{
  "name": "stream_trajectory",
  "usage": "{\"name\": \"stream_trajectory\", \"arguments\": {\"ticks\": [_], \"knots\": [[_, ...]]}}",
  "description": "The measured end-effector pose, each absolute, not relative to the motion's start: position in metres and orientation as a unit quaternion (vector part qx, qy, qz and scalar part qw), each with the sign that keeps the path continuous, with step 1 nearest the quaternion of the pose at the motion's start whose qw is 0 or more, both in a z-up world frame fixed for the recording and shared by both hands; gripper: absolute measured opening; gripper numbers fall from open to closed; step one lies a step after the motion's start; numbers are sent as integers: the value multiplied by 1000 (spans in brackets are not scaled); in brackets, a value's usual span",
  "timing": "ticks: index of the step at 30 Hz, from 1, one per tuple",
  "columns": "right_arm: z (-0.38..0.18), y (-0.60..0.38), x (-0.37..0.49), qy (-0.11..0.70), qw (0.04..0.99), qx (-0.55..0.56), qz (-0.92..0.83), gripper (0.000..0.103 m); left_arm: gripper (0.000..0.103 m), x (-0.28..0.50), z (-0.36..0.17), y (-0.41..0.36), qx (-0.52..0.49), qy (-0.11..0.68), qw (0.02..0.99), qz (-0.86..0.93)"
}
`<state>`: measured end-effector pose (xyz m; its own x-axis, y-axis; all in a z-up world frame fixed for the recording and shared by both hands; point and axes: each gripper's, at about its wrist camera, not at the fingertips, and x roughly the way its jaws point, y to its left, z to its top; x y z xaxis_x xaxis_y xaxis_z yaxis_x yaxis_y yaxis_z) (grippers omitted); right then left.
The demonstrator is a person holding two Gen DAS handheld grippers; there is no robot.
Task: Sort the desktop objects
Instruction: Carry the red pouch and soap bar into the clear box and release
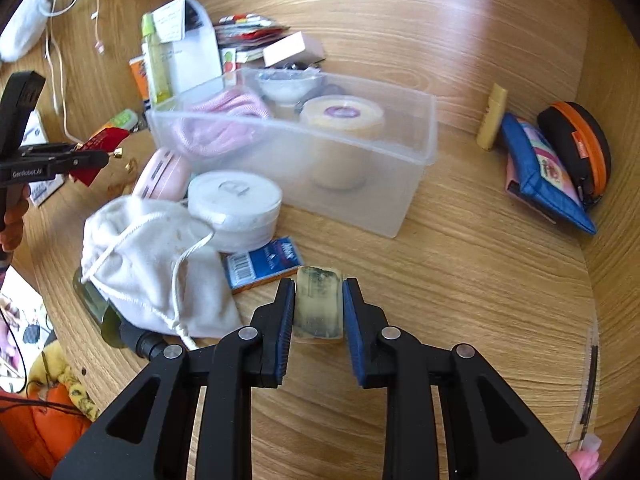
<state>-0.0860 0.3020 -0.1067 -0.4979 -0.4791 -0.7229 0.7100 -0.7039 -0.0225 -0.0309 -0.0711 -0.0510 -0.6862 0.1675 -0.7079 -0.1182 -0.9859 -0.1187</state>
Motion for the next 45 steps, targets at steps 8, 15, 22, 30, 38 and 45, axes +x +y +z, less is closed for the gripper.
{"name": "stream_trajectory", "arguments": {"ticks": [8,15,22,30,38,45], "knots": [[-85,308,-83,147,349,333,-864,22,43,-31,-35,-64,-361,-22,65,930],[-62,306,-91,135,348,307,-875,22,43,-41,-14,-51,-327,-15,73,942],[-41,297,-102,117,358,284,-882,22,43,-60,-8,-40,-313,-25,86,946],[-33,287,-124,98,359,277,-886,22,43,-79,-4,-27,-308,-29,103,945],[-36,269,-151,88,361,293,-881,22,43,-95,1,-13,-305,-27,119,944],[-57,272,-169,49,373,320,-869,22,43,-122,-10,-1,-330,-38,148,931]]}}
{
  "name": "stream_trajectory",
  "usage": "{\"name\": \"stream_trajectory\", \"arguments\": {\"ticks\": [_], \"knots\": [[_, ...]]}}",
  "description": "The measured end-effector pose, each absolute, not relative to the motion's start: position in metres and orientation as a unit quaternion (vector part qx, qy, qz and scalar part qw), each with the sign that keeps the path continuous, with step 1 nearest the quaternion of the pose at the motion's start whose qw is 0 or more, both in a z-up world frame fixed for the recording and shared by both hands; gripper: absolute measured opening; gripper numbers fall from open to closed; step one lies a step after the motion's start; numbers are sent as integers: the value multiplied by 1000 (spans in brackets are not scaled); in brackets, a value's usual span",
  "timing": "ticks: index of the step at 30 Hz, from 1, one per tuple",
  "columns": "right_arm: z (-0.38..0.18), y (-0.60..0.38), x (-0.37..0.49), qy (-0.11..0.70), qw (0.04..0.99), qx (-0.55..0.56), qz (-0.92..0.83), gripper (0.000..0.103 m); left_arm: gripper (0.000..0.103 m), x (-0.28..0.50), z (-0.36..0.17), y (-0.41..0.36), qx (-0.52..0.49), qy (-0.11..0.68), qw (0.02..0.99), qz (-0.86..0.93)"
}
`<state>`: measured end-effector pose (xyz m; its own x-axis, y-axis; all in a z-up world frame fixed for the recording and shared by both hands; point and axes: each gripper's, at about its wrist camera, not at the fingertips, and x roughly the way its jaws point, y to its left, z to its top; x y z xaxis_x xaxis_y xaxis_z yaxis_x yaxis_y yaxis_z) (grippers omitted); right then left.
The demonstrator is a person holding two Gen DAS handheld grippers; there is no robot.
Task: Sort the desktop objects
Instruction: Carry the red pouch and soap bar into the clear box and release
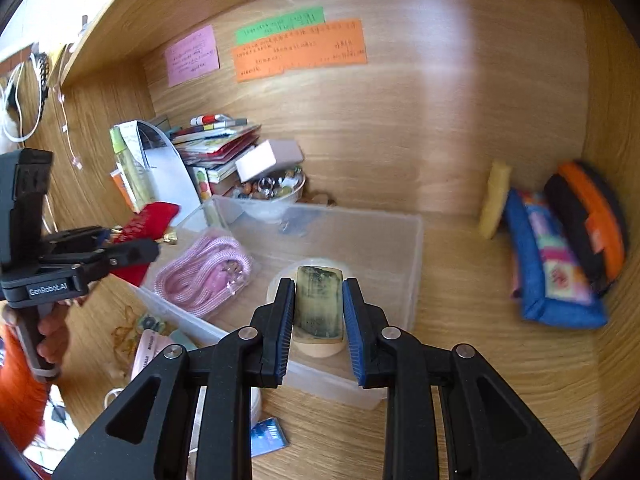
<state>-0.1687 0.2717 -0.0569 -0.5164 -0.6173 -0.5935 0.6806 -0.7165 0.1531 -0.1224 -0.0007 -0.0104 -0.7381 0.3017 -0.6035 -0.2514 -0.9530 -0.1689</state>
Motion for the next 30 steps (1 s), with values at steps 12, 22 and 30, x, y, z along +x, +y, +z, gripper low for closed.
{"name": "stream_trajectory", "arguments": {"ticks": [12,22,30], "knots": [[-73,272,-170,72,339,325,-880,22,43,-144,-40,19,-350,-28,158,923],[-72,271,-167,88,320,311,-891,22,44,-140,-42,25,-343,-5,144,928],[-72,270,-163,96,325,302,-891,24,52,-138,-42,29,-341,5,138,930]]}}
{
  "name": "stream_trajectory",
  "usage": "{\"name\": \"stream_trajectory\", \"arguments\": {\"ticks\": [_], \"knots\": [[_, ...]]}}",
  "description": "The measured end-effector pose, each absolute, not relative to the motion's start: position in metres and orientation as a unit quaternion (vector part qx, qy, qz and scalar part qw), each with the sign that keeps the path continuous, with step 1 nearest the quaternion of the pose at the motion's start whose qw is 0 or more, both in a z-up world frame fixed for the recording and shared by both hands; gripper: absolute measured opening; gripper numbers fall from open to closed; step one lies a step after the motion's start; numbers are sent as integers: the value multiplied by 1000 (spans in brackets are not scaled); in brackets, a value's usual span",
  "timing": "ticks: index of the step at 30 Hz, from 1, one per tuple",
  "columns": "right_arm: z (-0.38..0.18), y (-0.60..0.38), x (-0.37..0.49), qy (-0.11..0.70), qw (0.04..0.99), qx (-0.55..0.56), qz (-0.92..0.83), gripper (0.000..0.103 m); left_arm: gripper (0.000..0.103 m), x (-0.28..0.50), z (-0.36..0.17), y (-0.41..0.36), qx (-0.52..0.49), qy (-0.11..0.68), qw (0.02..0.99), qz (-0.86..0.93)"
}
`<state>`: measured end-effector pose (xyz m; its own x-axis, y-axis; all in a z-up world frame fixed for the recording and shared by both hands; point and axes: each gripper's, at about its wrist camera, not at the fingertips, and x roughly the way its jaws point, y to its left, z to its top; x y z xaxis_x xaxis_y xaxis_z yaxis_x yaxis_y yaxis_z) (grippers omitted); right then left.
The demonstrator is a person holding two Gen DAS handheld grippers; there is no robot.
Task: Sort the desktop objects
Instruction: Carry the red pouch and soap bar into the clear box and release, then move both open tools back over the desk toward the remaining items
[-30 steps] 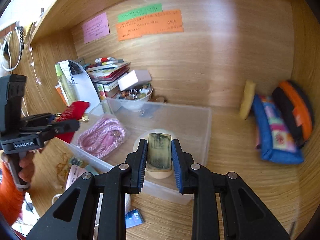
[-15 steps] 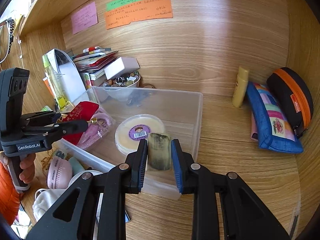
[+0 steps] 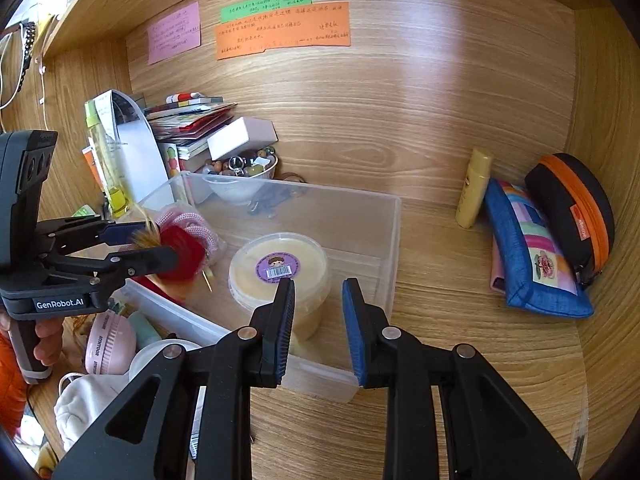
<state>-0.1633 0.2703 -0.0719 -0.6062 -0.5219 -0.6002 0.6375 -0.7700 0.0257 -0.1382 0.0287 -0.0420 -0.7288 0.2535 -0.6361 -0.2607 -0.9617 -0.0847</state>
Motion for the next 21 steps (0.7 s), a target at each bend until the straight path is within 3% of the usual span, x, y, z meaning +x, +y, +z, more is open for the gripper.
{"name": "stream_trajectory", "arguments": {"ticks": [4,9,11,17,21], "knots": [[-69,272,-161,88,323,293,-896,44,56,-138,-40,28,-338,4,133,932],[-63,273,-156,83,322,278,-901,53,74,-132,-30,26,-318,7,121,940],[-62,274,-155,82,316,271,-906,66,80,-130,-28,24,-307,12,103,946],[-55,278,-152,75,316,252,-912,74,81,-129,-20,16,-309,9,78,948],[-50,282,-149,65,325,250,-910,76,96,-116,-8,4,-287,15,50,956]]}}
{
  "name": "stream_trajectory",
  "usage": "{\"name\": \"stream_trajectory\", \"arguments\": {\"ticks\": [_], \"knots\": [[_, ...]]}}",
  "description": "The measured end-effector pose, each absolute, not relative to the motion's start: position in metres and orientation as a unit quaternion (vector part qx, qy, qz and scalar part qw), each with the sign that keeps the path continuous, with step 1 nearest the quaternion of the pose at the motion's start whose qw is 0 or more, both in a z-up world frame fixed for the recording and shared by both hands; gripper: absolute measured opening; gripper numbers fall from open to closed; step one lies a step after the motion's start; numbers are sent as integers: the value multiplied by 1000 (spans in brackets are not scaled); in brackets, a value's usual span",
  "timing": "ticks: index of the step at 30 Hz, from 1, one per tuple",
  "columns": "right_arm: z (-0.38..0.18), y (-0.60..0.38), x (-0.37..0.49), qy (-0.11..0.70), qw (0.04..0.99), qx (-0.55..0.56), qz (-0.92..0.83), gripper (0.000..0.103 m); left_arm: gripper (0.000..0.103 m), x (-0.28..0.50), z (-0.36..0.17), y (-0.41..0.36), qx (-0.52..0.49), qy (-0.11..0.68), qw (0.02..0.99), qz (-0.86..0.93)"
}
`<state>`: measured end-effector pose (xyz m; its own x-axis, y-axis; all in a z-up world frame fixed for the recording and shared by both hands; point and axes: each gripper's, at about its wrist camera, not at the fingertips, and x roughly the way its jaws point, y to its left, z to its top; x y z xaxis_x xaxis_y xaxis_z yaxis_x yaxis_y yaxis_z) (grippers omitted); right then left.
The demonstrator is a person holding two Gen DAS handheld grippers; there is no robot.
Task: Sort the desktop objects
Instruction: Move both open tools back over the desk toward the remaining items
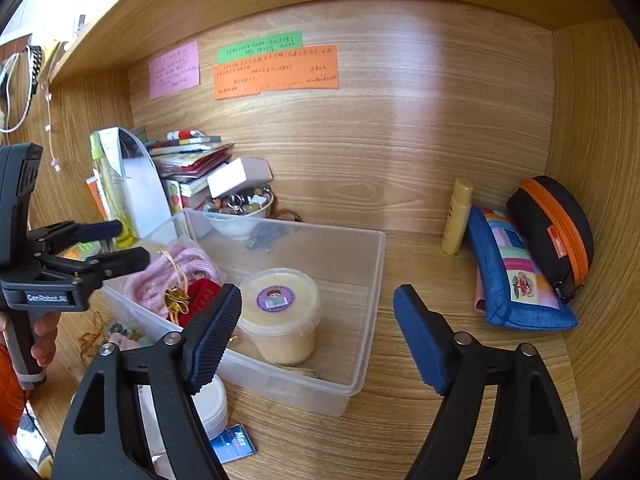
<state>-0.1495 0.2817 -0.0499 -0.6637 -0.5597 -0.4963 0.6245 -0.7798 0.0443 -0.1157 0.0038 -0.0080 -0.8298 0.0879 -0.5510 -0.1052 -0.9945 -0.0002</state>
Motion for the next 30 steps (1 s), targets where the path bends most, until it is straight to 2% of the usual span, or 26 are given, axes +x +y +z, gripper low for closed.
{"name": "stream_trajectory", "arguments": {"ticks": [8,17,23,30], "knots": [[-48,287,-130,50,358,276,-891,76,98,-80,-3,-28,-278,34,5,960],[-66,282,-75,95,389,290,-869,76,98,-52,-25,-60,-307,62,-41,949],[-73,269,-49,109,413,302,-852,77,98,-34,-43,-81,-348,29,-38,936],[-79,250,-30,134,430,303,-840,81,98,-17,-51,-73,-359,43,-23,932]]}}
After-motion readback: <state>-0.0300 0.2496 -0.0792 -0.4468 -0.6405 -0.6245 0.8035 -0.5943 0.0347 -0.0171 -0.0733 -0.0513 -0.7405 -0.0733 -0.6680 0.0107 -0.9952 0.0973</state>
